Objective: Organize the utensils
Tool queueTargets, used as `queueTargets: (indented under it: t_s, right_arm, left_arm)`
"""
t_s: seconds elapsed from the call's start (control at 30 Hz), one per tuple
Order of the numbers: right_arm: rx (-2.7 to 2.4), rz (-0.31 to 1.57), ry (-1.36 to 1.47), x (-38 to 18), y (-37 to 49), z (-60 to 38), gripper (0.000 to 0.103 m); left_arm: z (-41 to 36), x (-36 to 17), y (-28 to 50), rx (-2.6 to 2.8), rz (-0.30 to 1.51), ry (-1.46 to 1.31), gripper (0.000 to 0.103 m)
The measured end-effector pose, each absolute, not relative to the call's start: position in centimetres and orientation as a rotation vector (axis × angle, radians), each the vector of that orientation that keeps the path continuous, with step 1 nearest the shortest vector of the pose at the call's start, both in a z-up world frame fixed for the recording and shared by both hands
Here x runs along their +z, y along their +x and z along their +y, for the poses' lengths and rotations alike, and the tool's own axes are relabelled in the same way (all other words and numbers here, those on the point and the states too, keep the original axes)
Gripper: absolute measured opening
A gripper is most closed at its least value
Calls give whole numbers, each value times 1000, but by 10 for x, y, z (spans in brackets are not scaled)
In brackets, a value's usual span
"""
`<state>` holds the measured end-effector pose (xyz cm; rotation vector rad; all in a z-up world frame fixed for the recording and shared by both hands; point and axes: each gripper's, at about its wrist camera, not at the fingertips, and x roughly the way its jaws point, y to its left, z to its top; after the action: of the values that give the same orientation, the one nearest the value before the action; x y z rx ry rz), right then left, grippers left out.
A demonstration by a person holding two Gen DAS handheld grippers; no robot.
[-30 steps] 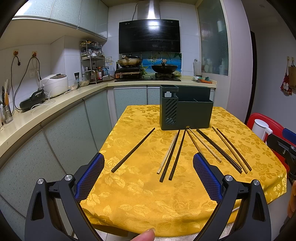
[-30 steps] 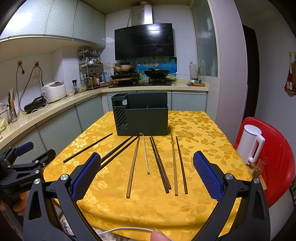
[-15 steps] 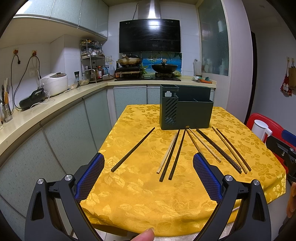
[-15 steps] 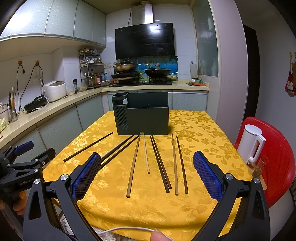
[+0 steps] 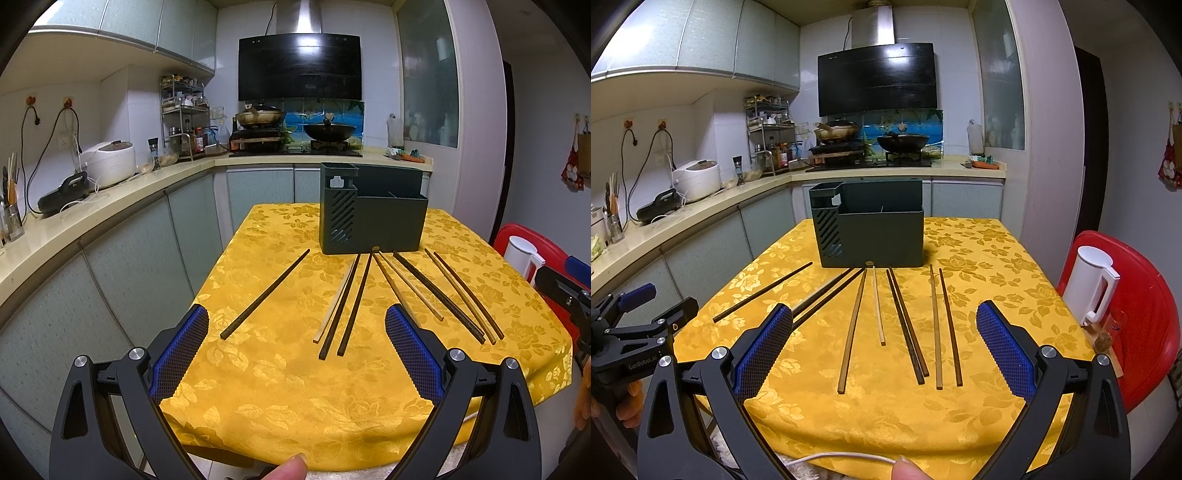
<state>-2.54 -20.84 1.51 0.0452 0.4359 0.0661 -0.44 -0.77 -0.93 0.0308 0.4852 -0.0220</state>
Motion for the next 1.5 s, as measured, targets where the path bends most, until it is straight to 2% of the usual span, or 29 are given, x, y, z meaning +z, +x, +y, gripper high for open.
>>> queueTargets:
  t_s: [0.5, 0.93, 1.03, 1.3, 1.37, 1.4, 1.5]
  right_arm:
    - [56, 447, 7, 15, -13, -216, 97]
    - [42, 549, 15, -22, 4, -228, 97]
    - [50, 578, 37, -28, 8, -232, 97]
    - [43, 601, 58, -36, 14, -237, 97]
    - [37, 601, 60, -37, 14, -239, 97]
    - [34, 601, 60, -37, 14, -239, 97]
    - [27, 595, 56, -38, 13, -240, 97]
  left_arm:
    - [43, -15, 44, 1, 583, -6, 93]
    - [76, -79, 98, -82, 756, 22, 92]
    - [78, -88, 107, -85, 774, 27, 81]
    - [77, -106, 128, -97, 821, 71, 60]
    - [77, -106, 132, -101, 821, 71, 49]
    - [76, -106, 133, -105, 821, 70, 47]
    - [72, -105, 134, -117, 816, 76, 33]
